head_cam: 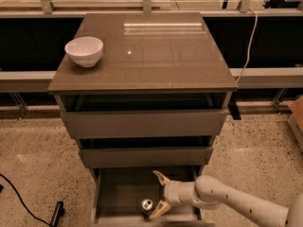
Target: Pick redbull can from bottom drawer and place on counter
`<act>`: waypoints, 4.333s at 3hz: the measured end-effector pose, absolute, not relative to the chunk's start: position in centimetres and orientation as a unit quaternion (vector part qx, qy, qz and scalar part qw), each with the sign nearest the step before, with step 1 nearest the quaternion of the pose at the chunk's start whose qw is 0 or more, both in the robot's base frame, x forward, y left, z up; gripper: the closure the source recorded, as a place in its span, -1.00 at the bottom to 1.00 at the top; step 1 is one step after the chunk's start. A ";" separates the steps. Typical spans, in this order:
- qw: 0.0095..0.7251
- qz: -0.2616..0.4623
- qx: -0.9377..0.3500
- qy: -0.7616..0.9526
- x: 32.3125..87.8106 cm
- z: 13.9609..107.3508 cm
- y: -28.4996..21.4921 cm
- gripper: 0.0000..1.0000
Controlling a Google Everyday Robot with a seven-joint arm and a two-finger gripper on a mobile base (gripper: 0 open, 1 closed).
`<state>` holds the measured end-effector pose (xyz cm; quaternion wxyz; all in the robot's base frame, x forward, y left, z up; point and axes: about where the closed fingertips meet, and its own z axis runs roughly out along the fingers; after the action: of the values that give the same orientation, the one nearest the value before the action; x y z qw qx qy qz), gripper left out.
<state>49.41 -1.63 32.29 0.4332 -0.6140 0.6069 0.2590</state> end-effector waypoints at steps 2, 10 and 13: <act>0.444 0.281 -0.589 0.614 50.0 28.8 -1.8 -0.62; 0.404 0.373 -0.634 0.544 48.4 23.8 0.8 0.78; 0.439 0.336 -0.647 0.525 44.4 45.0 -3.4 1.00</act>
Offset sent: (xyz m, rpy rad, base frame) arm 0.0136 -0.0157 -0.0579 0.1007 0.0712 -0.0621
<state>44.39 -3.42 45.01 0.4387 -0.6475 0.5251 0.3356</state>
